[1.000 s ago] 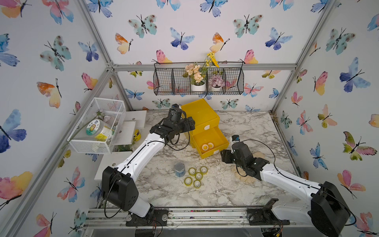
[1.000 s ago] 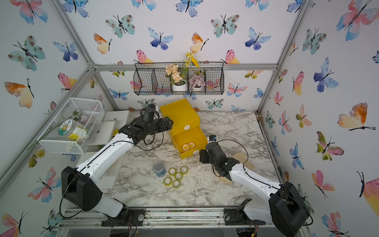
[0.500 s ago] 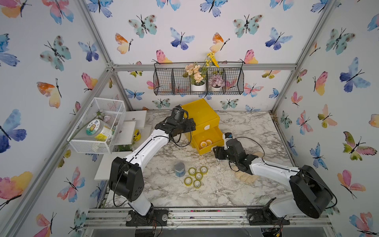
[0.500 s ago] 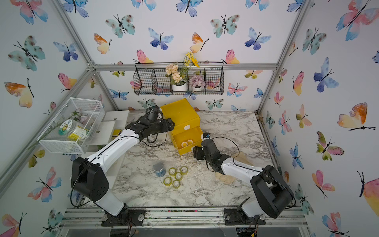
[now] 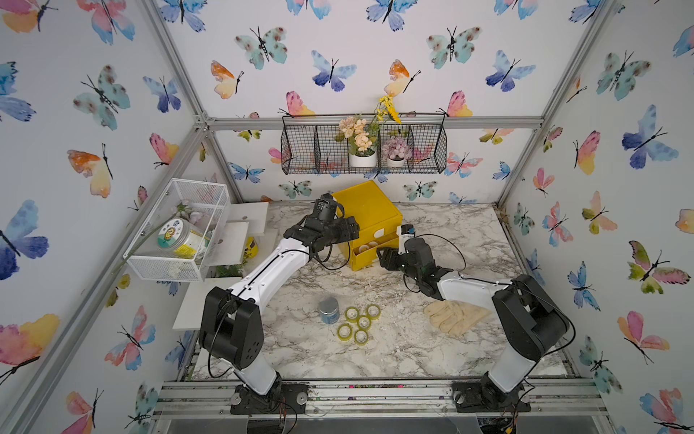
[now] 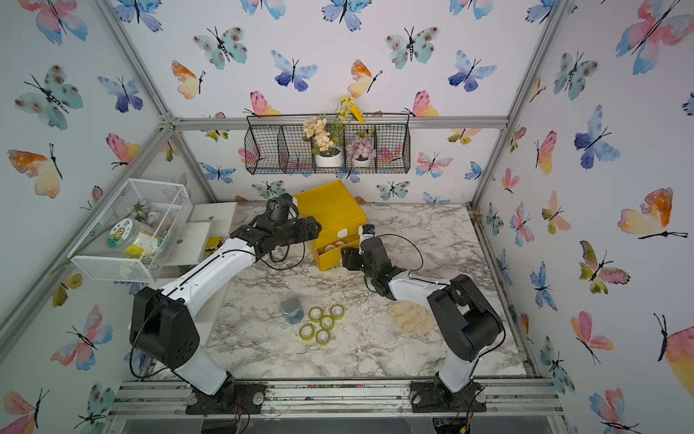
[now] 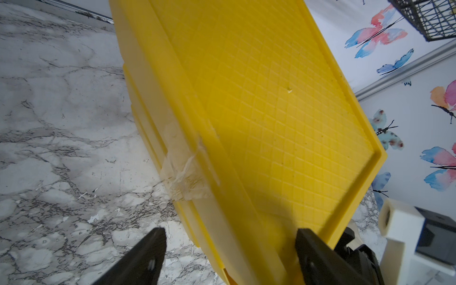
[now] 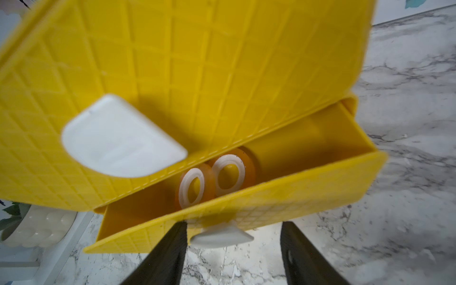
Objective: Place the transparent tape into the drawer according to color
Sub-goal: Close the drawer in the storage box.
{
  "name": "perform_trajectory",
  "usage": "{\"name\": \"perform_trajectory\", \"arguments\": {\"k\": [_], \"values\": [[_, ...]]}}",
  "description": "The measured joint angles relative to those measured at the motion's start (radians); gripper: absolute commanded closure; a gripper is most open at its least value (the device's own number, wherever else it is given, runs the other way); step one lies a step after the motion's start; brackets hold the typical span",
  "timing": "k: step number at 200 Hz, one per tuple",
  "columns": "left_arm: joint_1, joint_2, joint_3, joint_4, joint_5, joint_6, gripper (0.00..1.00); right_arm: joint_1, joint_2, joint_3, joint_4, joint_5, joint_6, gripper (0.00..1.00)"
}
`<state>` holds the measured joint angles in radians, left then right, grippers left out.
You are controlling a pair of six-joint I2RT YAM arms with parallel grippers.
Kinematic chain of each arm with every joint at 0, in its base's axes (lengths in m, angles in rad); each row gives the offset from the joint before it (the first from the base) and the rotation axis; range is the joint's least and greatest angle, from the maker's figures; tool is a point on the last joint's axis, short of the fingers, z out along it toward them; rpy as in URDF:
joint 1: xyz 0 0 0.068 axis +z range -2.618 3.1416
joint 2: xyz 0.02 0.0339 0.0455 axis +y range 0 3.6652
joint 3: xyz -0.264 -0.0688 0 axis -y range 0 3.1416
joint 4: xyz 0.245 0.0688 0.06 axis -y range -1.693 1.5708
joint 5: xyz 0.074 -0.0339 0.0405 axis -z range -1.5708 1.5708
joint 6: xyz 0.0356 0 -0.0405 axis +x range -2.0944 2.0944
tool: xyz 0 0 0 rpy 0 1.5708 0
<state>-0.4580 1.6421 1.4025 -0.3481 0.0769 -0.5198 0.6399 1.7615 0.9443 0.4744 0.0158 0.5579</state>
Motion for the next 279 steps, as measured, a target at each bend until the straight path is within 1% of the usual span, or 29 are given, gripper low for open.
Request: {"name": "perform_trajectory", "arguments": {"k": [64, 121, 147, 177, 200, 237, 279], "values": [[0.000, -0.001, -0.010, 0.018, 0.005, 0.000, 0.14, 0.000, 0.097, 0.031, 0.093, -0.030, 0.023, 0.37], [0.005, -0.010, -0.039, 0.055, 0.023, -0.001, 0.14, 0.000, 0.121, 0.029, 0.152, -0.042, 0.052, 0.36], [0.005, -0.016, -0.052, 0.068, 0.023, -0.002, 0.14, 0.000, 0.100, -0.028, 0.201, -0.044, 0.080, 0.34], [0.006, -0.019, -0.058, 0.075, 0.023, -0.002, 0.13, 0.000, 0.018, -0.159, 0.237, -0.045, 0.168, 0.34], [0.006, -0.021, -0.064, 0.082, 0.023, -0.002, 0.13, -0.002, -0.001, -0.201, 0.246, -0.051, 0.260, 0.34], [0.006, -0.023, -0.071, 0.093, 0.023, -0.001, 0.13, -0.026, 0.053, -0.170, 0.244, -0.107, 0.400, 0.35], [0.006, -0.023, -0.074, 0.098, 0.024, -0.001, 0.13, -0.032, 0.127, -0.116, 0.241, -0.134, 0.530, 0.38]]}}
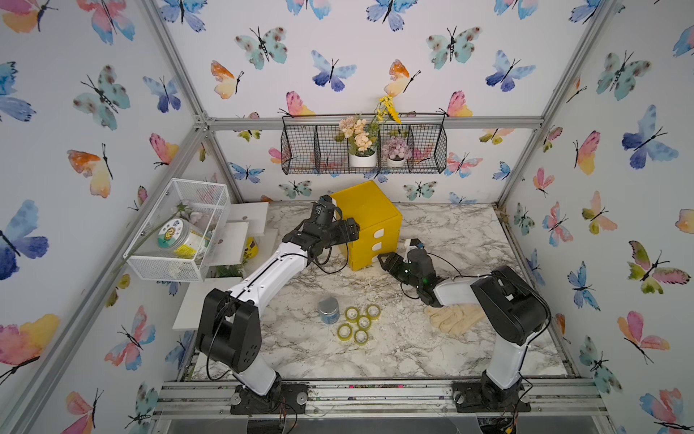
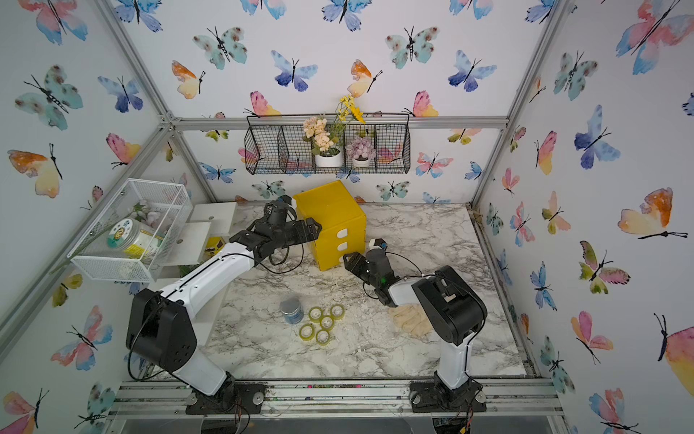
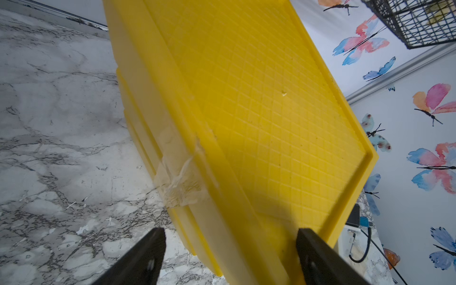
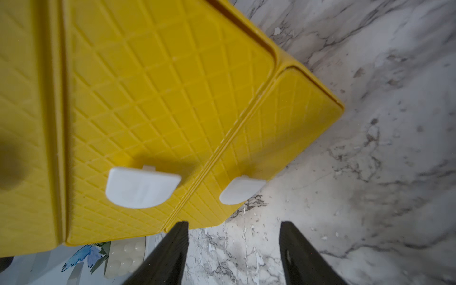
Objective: Place the transparent tape into the drawer according to color
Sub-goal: Close the drawer in the storage box, then open the drawer in the storage box.
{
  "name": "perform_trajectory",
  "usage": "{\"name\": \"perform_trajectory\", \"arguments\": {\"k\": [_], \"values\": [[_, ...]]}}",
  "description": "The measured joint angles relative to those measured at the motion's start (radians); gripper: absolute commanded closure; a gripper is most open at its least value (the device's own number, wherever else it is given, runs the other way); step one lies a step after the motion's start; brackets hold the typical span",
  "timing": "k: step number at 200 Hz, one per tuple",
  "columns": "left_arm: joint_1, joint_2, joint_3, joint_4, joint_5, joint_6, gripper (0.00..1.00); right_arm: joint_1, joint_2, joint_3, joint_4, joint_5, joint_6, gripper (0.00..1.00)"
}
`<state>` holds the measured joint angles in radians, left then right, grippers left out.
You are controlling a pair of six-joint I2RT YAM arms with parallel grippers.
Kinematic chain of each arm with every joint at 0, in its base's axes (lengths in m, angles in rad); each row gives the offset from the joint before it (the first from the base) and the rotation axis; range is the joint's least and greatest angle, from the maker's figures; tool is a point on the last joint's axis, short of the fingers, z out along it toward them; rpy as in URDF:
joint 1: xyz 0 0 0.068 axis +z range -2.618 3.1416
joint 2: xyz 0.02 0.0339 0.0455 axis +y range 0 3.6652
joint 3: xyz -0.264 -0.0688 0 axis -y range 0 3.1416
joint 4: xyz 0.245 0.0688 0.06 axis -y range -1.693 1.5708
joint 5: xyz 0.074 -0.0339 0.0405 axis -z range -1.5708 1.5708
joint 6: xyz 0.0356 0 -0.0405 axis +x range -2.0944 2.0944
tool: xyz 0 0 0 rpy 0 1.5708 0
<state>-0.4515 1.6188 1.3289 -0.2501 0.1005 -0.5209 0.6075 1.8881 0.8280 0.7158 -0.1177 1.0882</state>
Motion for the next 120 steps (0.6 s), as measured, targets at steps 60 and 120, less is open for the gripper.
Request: {"name": "perform_trajectory", "arguments": {"k": [60, 120], "values": [[0.000, 0.000, -0.003, 0.006, 0.002, 0.000, 0.13, 0.000, 0.066, 0.048, 0.000, -0.014, 0.127, 0.40], [0.001, 0.000, -0.004, 0.007, 0.004, 0.000, 0.13, 0.000, 0.109, 0.049, 0.034, -0.014, 0.203, 0.41]]}}
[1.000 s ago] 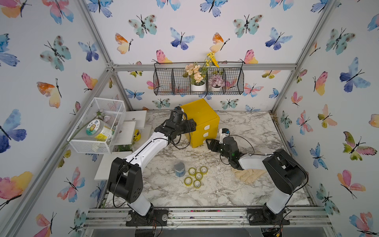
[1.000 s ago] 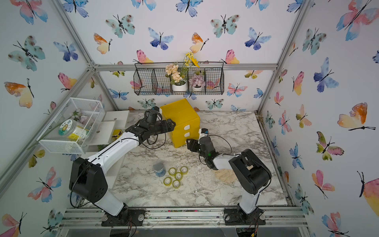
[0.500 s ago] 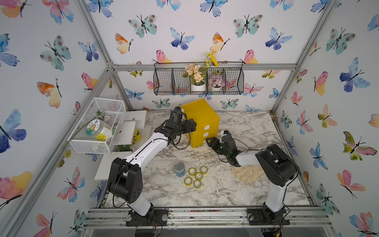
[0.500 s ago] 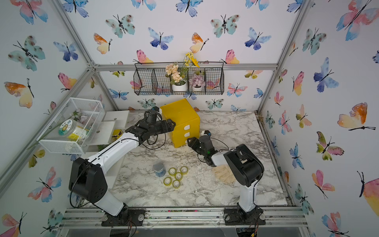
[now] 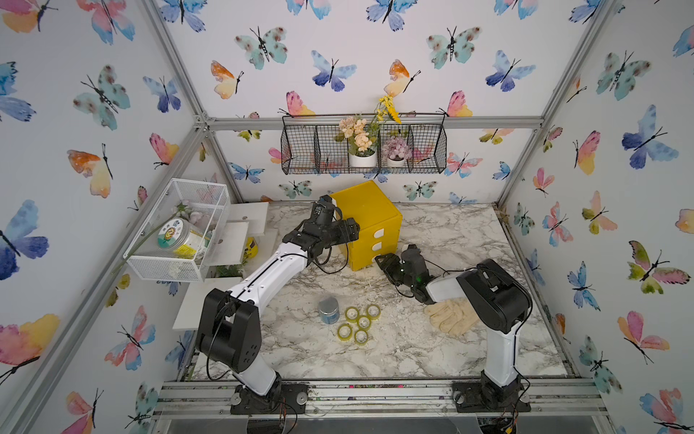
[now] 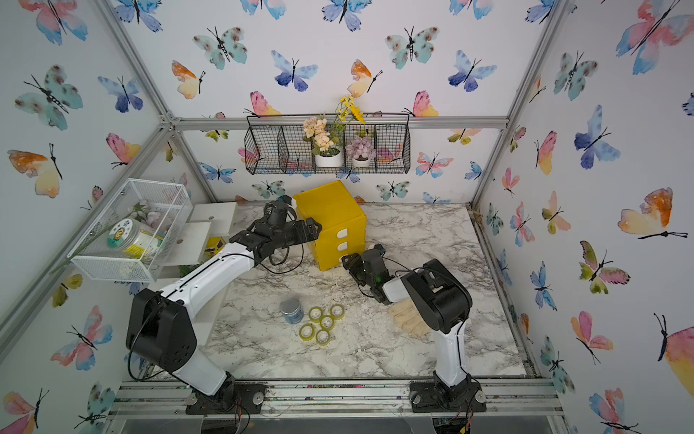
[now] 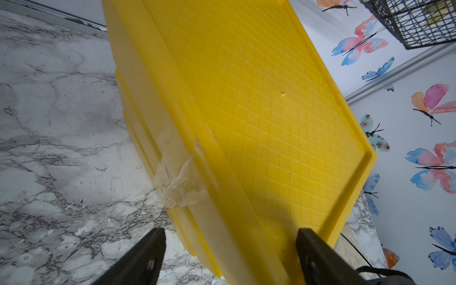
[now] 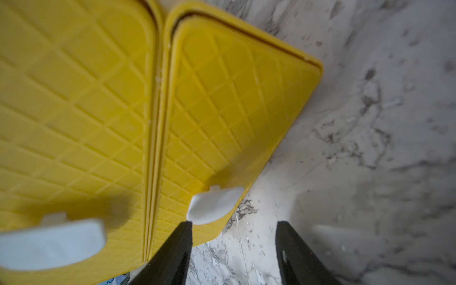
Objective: Place the transparent tape into the drawer according to color
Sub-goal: Open the drawer in the storage box.
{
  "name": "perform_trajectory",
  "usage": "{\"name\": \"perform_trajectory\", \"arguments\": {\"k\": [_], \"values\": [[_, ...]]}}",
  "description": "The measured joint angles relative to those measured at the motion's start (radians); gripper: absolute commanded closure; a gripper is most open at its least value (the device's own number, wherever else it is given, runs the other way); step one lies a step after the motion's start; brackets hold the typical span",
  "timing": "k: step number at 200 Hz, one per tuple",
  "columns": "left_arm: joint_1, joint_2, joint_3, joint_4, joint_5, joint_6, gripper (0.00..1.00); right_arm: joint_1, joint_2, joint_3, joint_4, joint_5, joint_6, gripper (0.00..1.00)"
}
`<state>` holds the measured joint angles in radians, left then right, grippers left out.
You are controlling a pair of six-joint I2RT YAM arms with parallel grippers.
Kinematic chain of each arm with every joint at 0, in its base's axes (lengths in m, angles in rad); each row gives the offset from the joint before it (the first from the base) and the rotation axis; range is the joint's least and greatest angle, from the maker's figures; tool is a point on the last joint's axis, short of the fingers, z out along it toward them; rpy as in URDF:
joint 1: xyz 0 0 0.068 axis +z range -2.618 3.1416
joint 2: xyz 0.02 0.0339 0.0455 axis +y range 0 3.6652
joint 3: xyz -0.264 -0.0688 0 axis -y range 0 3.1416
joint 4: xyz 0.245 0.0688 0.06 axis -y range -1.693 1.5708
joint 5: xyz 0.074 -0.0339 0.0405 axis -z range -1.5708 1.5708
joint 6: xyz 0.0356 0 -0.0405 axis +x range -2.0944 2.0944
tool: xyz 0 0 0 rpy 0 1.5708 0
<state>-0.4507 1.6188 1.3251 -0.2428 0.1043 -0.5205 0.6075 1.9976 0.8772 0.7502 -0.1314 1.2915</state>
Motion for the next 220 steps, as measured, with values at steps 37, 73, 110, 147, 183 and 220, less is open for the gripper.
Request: {"name": "perform_trajectory", "arguments": {"k": [37, 73, 110, 147, 183, 220], "values": [[0.000, 0.000, -0.002, 0.002, 0.000, 0.000, 0.13, 0.000, 0.000, -0.006, 0.077, 0.000, 0.018, 0.42], [0.000, 0.000, -0.006, 0.011, 0.002, 0.000, 0.13, 0.000, 0.000, -0.005, 0.080, 0.000, 0.031, 0.43], [0.000, 0.000, -0.009, 0.017, 0.003, 0.000, 0.13, 0.000, 0.008, 0.026, 0.037, 0.001, 0.048, 0.46], [0.000, 0.000, -0.013, 0.024, 0.004, 0.000, 0.13, 0.000, 0.009, 0.042, -0.016, 0.011, 0.082, 0.48], [0.000, 0.000, -0.014, 0.026, 0.004, 0.000, 0.13, 0.000, 0.009, 0.074, -0.110, 0.032, 0.102, 0.53], [0.000, 0.000, -0.014, 0.026, 0.005, 0.000, 0.13, 0.000, 0.009, 0.121, -0.198, 0.039, 0.112, 0.59]]}}
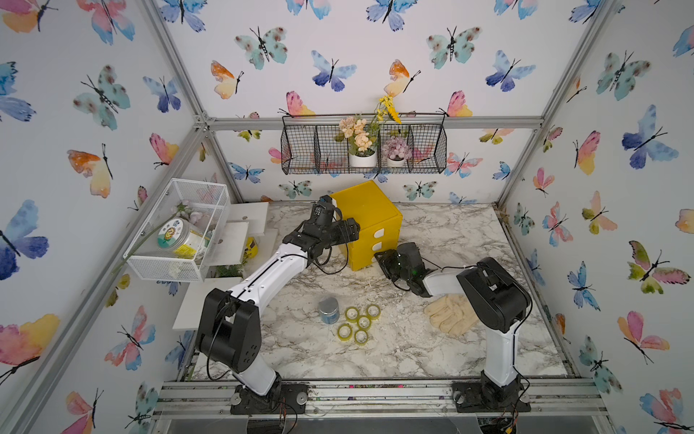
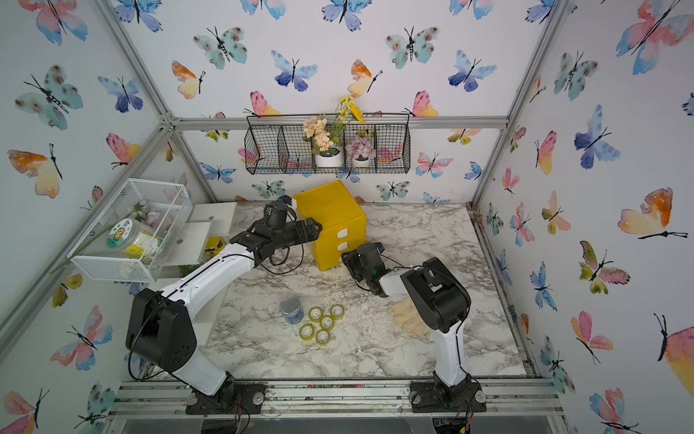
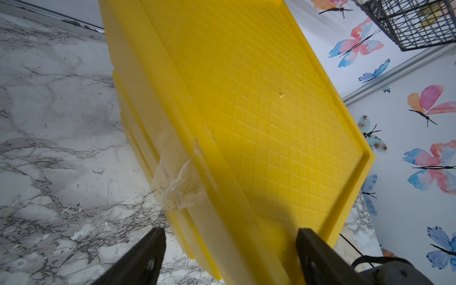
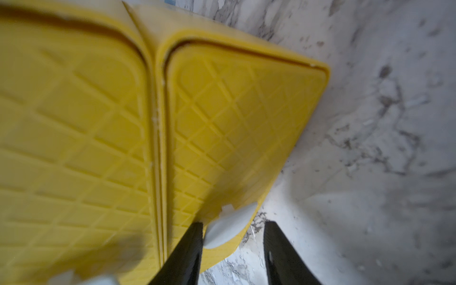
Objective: Place the transparent tape into the drawer according to color
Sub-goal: Open the drawer in the storage box.
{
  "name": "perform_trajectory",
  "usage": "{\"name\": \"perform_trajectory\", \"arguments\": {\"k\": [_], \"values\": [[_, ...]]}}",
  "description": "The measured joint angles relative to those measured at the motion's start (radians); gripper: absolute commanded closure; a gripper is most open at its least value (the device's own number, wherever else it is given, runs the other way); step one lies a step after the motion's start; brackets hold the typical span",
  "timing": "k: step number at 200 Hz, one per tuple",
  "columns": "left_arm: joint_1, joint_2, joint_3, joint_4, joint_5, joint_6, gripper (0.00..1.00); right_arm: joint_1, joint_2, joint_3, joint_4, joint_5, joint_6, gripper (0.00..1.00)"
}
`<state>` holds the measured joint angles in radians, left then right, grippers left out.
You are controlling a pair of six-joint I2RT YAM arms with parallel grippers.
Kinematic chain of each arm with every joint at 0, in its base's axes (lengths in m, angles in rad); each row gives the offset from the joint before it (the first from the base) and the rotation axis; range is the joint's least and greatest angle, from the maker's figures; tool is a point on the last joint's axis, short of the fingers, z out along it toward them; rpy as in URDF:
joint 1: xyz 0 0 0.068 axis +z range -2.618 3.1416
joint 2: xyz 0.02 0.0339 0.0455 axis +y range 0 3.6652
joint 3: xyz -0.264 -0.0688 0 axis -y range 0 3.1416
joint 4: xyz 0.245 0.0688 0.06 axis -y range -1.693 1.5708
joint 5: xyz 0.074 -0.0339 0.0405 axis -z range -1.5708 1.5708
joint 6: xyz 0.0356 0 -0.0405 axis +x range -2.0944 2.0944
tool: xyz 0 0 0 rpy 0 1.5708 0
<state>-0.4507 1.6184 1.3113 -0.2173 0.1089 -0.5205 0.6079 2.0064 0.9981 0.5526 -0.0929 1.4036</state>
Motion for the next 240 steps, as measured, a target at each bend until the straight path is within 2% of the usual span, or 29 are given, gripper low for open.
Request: {"name": "perform_trajectory", "arguments": {"k": [80, 240], "values": [[0.005, 0.000, 0.000, -0.001, 0.010, 0.001, 0.13, 0.003, -0.039, 0.002, -0.080, 0.031, 0.014, 0.72], [0.026, 0.000, -0.001, -0.004, 0.044, 0.006, 0.13, 0.002, -0.272, -0.243, -0.159, 0.056, -0.038, 0.72]]}}
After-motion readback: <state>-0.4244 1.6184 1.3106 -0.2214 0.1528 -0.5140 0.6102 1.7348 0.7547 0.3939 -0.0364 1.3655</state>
